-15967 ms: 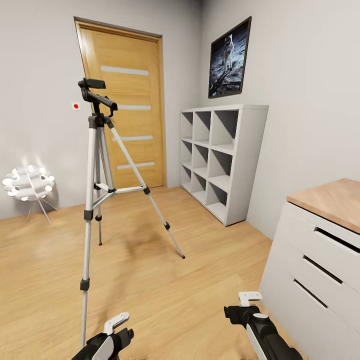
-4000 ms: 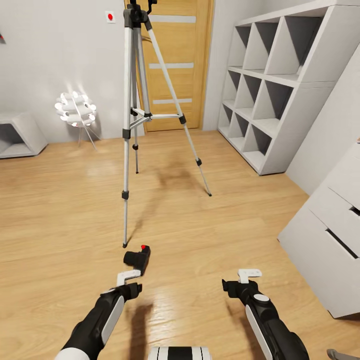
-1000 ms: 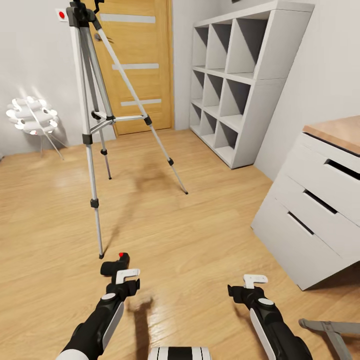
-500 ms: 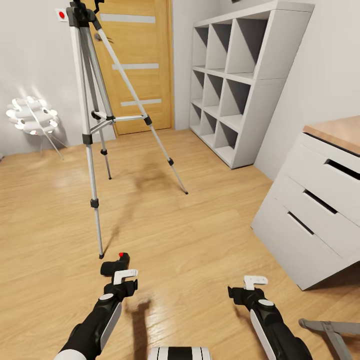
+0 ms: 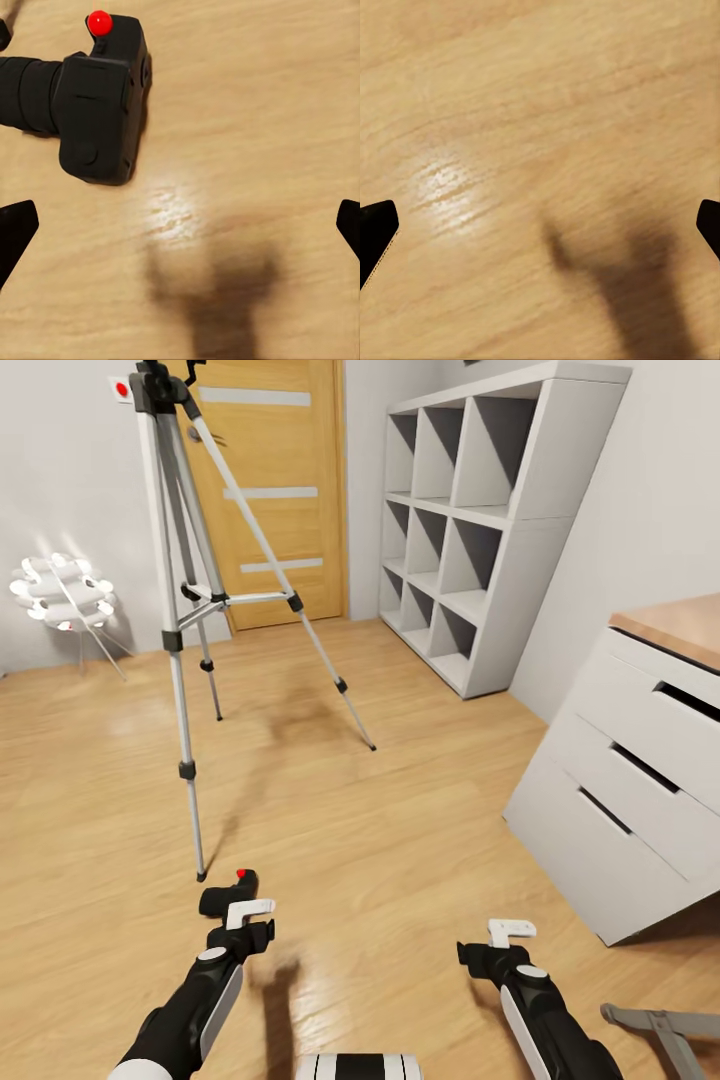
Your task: Attach the digital camera to the camera tripod in the bedroom.
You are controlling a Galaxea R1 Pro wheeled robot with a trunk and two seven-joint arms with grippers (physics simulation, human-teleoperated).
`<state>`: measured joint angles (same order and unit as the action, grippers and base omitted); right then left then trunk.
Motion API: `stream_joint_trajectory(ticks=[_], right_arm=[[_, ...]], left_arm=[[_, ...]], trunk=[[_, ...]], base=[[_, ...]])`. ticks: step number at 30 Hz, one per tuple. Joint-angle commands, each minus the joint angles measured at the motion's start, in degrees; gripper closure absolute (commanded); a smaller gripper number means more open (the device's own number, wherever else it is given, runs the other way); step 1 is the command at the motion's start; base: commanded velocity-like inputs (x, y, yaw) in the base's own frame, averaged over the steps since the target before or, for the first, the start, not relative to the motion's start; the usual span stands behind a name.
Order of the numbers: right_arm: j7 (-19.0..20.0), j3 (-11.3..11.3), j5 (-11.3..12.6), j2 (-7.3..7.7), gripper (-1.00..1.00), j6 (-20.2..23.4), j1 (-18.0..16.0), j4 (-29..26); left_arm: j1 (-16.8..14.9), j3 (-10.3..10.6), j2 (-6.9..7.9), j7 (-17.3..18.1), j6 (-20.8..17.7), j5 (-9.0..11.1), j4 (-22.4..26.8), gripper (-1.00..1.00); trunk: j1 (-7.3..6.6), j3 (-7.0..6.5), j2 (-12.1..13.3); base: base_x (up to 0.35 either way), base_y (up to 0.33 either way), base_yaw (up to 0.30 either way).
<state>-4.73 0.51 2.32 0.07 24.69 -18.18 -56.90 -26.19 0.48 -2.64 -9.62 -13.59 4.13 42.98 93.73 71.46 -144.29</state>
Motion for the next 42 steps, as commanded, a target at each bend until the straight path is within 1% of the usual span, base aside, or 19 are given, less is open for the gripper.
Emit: stream_joint_trajectory(ticks=[1, 8, 17, 42], right_arm=[[-0.28, 0.09, 0.24, 0.01, -1.00, -0.14, -0.01, -0.04], [-0.28, 0.24, 0.04, -0.02, -1.00, -1.91, -0.01, 0.02], [-0.28, 0.28, -0.10, -0.01, -1.00, -2.55, -0.01, 0.03], [-0.21, 0.28, -0.20, 0.00, -1.00, -2.63, -0.01, 0.03]], left_arm=[[0.00, 0.05, 0.02, -0.29, -0.29, 0.44, 0.10, -1.00], [0.00, 0.04, 0.22, -0.31, -0.30, 0.44, 0.09, -1.00], [0.00, 0.04, 0.70, -0.99, -0.30, 0.46, 0.09, -1.00], [0.00, 0.13, 0.81, -1.62, -0.35, 0.52, 0.57, -1.00]], trunk=[[0.01, 0.05, -0.02], [0.01, 0.05, -0.02], [0.01, 0.05, -0.02], [0.01, 0.05, -0.02]], base=[[0.210, 0.000, 0.000], [0.270, 0.000, 0.000], [0.204, 0.000, 0.000], [0.017, 0.000, 0.000]])
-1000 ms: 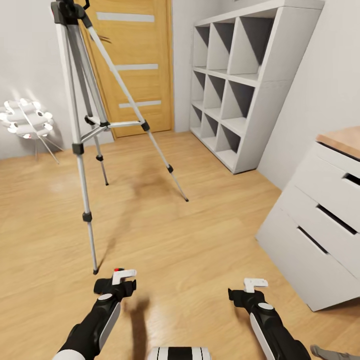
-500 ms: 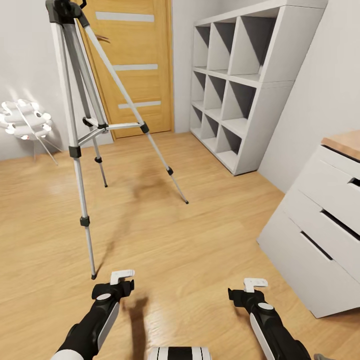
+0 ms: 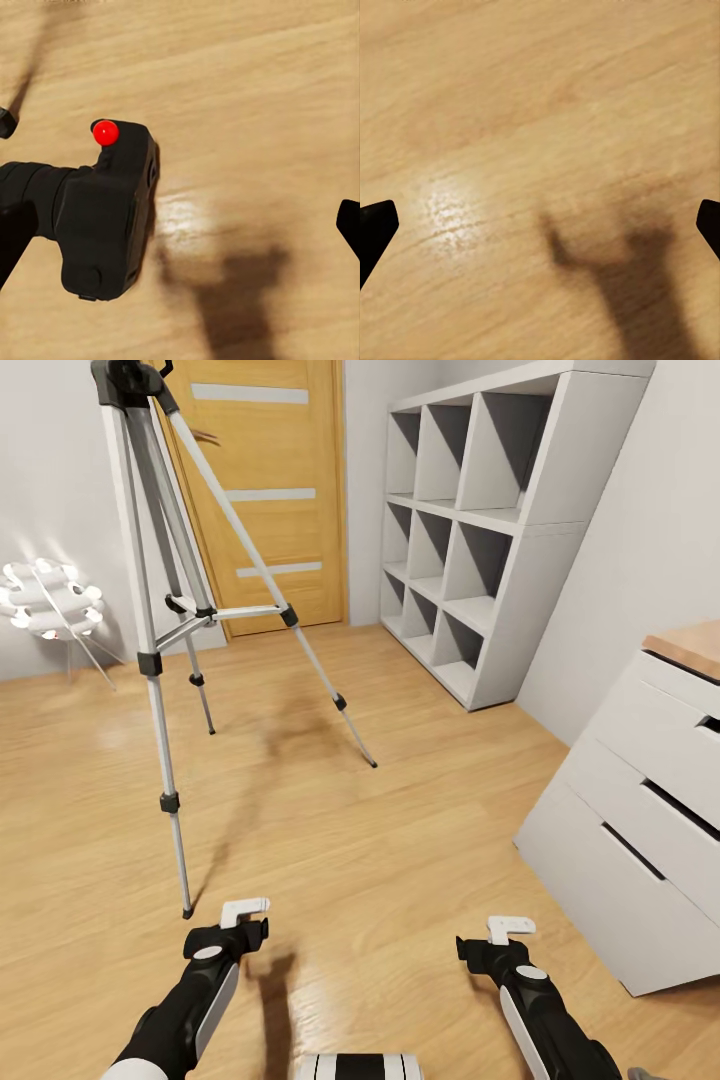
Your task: Attach the digital camera to the camera tripod in the bedroom.
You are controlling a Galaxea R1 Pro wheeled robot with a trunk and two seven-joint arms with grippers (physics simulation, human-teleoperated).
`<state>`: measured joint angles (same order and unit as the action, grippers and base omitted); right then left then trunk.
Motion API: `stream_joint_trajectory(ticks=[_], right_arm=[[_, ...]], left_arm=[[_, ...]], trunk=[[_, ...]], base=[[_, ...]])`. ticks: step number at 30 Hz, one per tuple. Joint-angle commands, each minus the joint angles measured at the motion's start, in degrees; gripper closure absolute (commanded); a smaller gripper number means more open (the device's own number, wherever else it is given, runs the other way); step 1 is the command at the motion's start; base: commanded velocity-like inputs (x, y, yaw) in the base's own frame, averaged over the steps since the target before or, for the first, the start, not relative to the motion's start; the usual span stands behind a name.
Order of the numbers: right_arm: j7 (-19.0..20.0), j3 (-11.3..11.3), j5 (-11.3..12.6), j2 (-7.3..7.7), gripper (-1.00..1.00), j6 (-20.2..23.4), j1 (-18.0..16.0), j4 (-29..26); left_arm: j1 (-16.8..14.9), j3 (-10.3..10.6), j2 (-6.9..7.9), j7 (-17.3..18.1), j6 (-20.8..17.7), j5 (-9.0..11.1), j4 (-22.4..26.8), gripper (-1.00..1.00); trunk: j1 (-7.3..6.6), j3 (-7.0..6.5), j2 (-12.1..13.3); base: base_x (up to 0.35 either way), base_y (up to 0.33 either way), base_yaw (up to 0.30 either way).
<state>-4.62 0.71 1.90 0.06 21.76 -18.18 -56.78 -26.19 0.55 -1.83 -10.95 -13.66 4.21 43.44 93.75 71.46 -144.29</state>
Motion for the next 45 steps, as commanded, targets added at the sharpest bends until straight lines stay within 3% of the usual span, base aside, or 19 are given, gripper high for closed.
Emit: stream_joint_trajectory(ticks=[1, 37, 45], right_arm=[[-0.31, 0.08, 0.21, 0.01, -1.00, 0.30, -0.01, -0.09], [-0.38, 0.25, -0.47, -0.23, -1.00, 0.12, -0.01, 0.18], [-0.39, 0.25, -0.42, -0.23, -1.00, 0.12, -0.01, 0.18]], left_arm=[[0.00, 0.06, 0.00, -0.29, -0.28, 0.45, 0.17, -1.00], [0.00, 0.07, 0.11, -0.21, -0.21, 0.36, 0.44, -1.00], [0.00, 0.02, 0.08, -0.25, -0.22, 0.36, 0.57, -1.00]], trunk=[[-0.01, 0.05, -0.02], [-0.01, 0.05, -0.02], [-0.01, 0.05, -0.02]], base=[[0.000, 0.000, 0.000], [0.000, 0.000, 0.000], [0.000, 0.148, 0.000]])
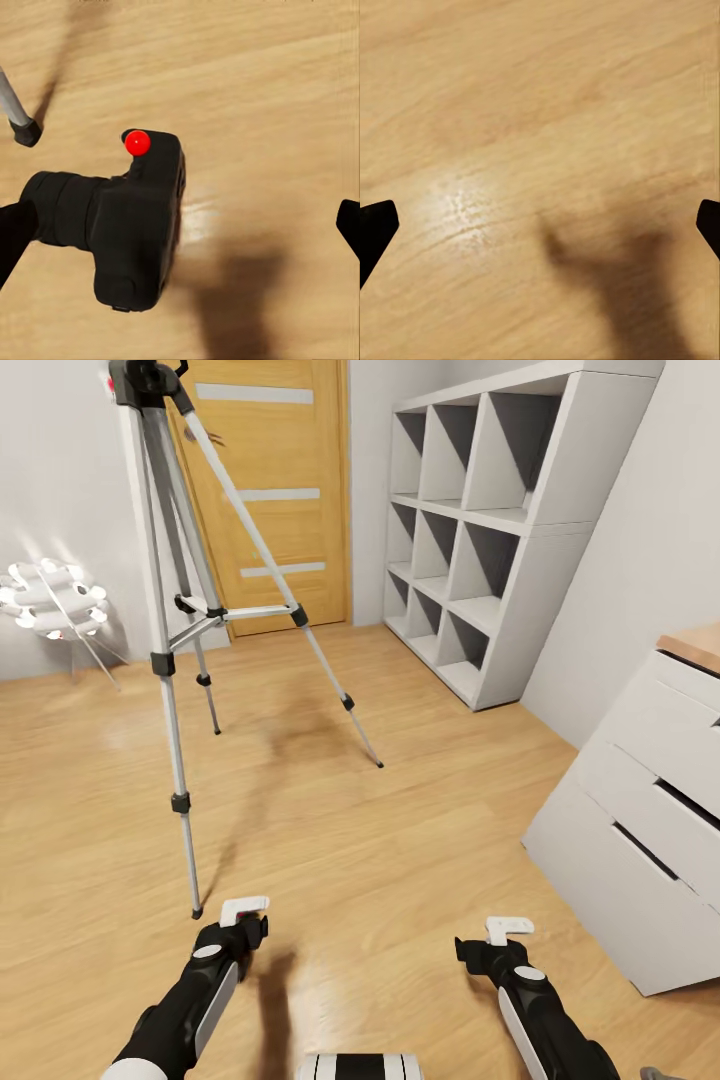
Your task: Attach the digital camera to the camera tripod in the bedroom.
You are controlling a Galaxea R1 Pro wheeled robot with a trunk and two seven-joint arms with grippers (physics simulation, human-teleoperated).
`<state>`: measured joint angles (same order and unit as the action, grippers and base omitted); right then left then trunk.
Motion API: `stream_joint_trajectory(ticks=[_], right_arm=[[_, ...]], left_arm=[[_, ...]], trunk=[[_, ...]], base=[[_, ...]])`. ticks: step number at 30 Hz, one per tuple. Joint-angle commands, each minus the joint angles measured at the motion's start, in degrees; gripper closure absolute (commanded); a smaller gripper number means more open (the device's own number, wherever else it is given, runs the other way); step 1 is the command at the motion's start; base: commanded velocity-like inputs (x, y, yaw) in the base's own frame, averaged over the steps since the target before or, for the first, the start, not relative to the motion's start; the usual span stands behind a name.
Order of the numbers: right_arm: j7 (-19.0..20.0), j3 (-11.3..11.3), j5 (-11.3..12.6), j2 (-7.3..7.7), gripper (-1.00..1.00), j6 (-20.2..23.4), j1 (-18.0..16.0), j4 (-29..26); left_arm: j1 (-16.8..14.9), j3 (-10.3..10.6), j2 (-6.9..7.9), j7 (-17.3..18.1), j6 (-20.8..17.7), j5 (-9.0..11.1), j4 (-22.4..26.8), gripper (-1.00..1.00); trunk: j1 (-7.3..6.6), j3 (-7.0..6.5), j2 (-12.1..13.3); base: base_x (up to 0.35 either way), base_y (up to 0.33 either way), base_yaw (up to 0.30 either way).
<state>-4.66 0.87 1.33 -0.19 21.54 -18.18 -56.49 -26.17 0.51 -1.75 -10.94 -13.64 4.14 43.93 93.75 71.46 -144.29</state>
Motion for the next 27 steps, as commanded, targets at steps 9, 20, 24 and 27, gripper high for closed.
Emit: stream_joint_trajectory(ticks=[9, 20, 24, 27], right_arm=[[-0.33, 0.09, 0.16, 0.01, -1.00, 0.34, -0.01, -0.11], [-0.35, 0.10, 0.25, 0.01, -1.00, 0.34, -0.01, -0.11], [-0.35, 0.08, 0.30, 0.01, -1.00, 0.34, -0.01, -0.11], [-0.35, 0.09, 0.30, 0.01, -1.00, 0.34, -0.01, -0.11]], left_arm=[[-0.02, 0.02, -0.01, -0.28, -0.25, 0.44, 0.04, -1.00], [-0.02, 0.05, -0.01, -0.30, -0.25, 0.44, 0.16, -1.00], [-0.02, 0.03, -0.01, -0.31, -0.25, 0.44, 0.18, -1.00], [-0.02, 0.07, -0.01, -0.31, -0.25, 0.44, 0.17, -1.00]], trunk=[[-0.01, 0.05, -0.02], [-0.01, 0.05, -0.02], [-0.01, 0.05, -0.02], [-0.01, 0.05, -0.02]], base=[[0.000, 0.219, 0.000], [0.000, 0.034, 0.000], [-0.029, 0.033, 0.000], [-0.065, 0.066, 0.000]])
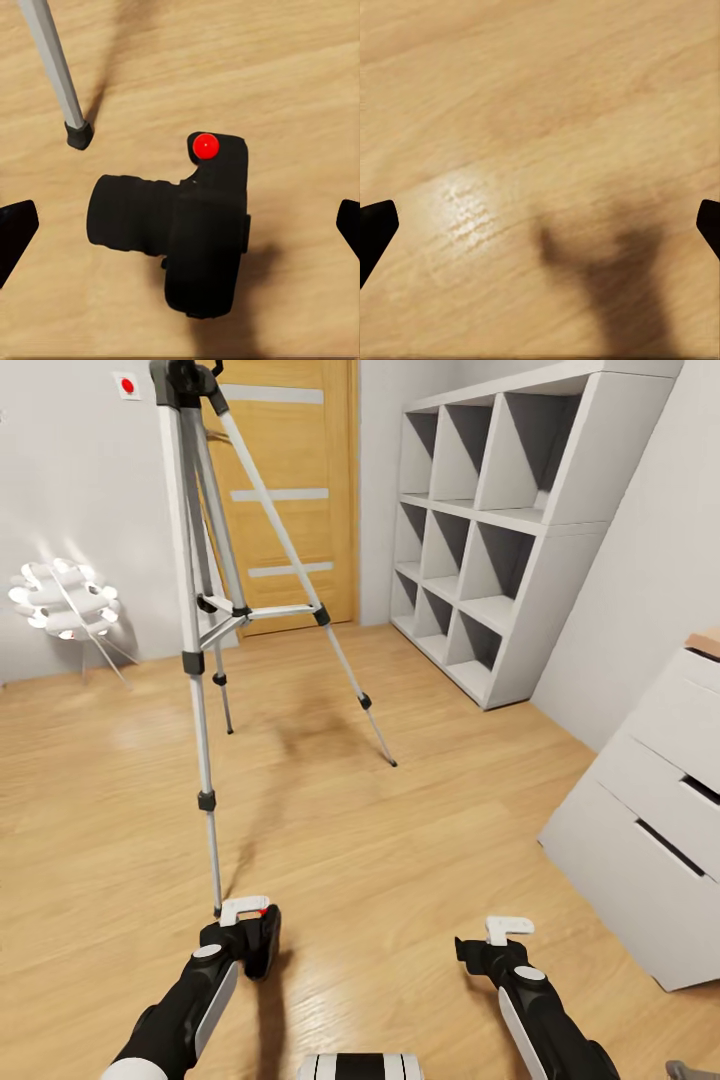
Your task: Attach the digital camera to the camera tripod in the bedroom.
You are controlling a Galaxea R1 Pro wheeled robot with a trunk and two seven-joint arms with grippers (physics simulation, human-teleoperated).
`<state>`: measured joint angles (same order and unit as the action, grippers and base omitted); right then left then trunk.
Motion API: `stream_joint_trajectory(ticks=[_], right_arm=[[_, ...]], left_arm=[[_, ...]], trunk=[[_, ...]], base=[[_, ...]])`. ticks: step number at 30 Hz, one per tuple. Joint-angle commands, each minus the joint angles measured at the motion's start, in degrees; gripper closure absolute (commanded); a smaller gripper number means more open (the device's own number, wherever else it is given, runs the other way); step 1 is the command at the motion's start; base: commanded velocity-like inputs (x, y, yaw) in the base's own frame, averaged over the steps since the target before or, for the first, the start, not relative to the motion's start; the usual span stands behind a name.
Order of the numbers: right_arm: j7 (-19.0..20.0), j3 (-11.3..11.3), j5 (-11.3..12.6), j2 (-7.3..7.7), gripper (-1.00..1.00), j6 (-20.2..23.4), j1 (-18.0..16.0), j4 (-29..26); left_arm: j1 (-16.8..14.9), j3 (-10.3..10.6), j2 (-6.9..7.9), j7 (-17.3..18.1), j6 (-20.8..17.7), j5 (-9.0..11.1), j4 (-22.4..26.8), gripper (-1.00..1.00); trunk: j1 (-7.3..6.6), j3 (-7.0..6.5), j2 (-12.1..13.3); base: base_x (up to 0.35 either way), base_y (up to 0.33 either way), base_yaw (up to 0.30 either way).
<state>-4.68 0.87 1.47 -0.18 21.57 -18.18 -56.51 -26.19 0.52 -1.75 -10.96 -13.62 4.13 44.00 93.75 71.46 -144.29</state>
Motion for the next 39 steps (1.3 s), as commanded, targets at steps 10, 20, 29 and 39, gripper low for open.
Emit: stream_joint_trajectory(ticks=[10, 20, 29, 39], right_arm=[[-0.33, 0.10, 0.12, 0.01, -1.00, 0.31, -0.01, -0.09], [-0.30, 0.08, 0.24, 0.01, -1.00, 0.31, -0.01, -0.09], [-0.25, 0.02, 0.36, 0.01, -1.00, 0.31, -0.01, -0.09], [-0.25, -0.05, 0.45, 0.01, -1.00, 0.32, -0.01, -0.09]], left_arm=[[-0.01, 0.09, 0.00, -0.28, -0.27, 0.44, -0.05, -1.00], [-0.01, -0.13, 0.00, -0.29, -0.28, 0.66, -0.77, -1.00], [-0.01, -0.21, -0.08, -0.30, -0.35, 0.85, -0.96, -1.00], [-0.01, -0.43, -0.43, -4.59, -0.76, 1.12, -0.63, -1.00]], trunk=[[-0.02, 0.05, -0.02], [-0.02, 0.05, -0.02], [-0.02, 0.05, -0.02], [-0.02, 0.05, -0.02]], base=[[-0.022, 0.022, 0.000], [-0.002, 0.002, 0.000], [0.000, 0.000, 0.000], [0.000, 0.000, 0.000]])
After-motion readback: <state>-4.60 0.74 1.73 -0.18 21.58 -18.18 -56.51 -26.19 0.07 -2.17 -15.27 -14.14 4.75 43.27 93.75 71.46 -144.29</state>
